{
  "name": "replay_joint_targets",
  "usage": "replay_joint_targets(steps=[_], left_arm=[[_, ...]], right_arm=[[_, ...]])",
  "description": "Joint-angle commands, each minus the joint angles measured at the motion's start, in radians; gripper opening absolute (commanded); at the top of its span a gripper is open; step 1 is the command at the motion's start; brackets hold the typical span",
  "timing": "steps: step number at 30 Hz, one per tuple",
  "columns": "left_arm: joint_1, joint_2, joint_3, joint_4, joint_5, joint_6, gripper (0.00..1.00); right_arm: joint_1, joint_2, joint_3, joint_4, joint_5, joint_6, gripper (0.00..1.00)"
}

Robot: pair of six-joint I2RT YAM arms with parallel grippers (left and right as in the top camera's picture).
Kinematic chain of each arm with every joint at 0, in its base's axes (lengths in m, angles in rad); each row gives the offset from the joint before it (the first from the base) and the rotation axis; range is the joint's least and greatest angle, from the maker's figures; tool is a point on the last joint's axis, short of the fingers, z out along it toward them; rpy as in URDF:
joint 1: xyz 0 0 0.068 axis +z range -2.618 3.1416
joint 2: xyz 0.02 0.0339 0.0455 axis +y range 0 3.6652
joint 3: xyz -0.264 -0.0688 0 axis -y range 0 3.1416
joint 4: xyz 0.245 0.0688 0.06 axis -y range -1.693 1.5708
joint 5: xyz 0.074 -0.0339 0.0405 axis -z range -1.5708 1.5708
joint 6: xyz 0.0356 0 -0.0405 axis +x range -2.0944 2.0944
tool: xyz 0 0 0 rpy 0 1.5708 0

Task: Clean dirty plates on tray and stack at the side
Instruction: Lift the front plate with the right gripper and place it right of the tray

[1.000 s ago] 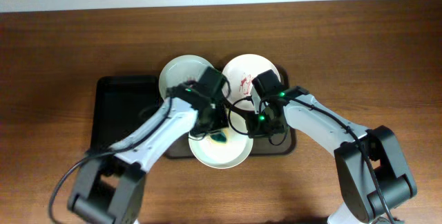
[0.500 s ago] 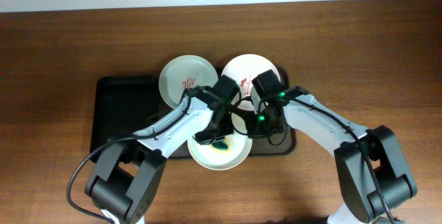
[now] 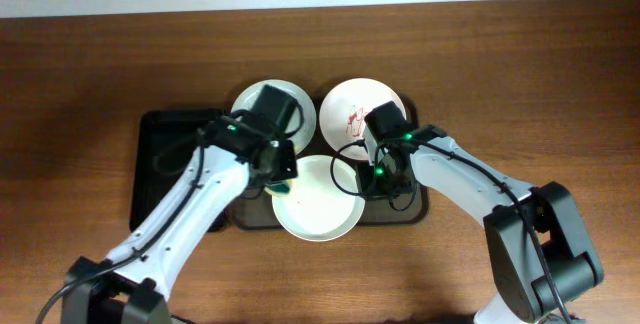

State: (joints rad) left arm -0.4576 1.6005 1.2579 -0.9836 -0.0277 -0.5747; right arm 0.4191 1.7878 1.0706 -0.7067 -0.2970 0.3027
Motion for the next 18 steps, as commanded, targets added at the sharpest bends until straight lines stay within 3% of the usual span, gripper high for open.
replay_joint_targets(steps=[1, 3, 4, 6, 11, 18], left_arm=[[0.086, -0.008, 0.000, 0.002, -0.022, 0.031, 0.00], [0.150, -0.008, 0.000, 0.001, -0.019, 0.044, 0.00], [0.194, -0.008, 0.000, 0.000, -0.002, 0.126, 0.00], [0.230, -0.008, 0.000, -0.012, 0.005, 0.195, 0.00], [0.259, -0.008, 0.000, -0.032, 0.006, 0.206, 0.00], [0.260, -0.008, 0.000, -0.031, 0.005, 0.206, 0.00]], right_arm=[[0.035, 0.004, 0.006, -0.005, -0.006, -0.006, 0.18], [0.058, 0.004, 0.006, -0.003, -0.005, -0.006, 0.11], [0.061, 0.004, 0.005, -0.004, 0.010, -0.005, 0.04], [0.060, 0.004, 0.005, -0.004, 0.021, -0.005, 0.04], [0.057, -0.002, 0.022, 0.005, 0.035, -0.006, 0.04], [0.059, -0.163, 0.164, -0.100, 0.297, -0.006, 0.04]])
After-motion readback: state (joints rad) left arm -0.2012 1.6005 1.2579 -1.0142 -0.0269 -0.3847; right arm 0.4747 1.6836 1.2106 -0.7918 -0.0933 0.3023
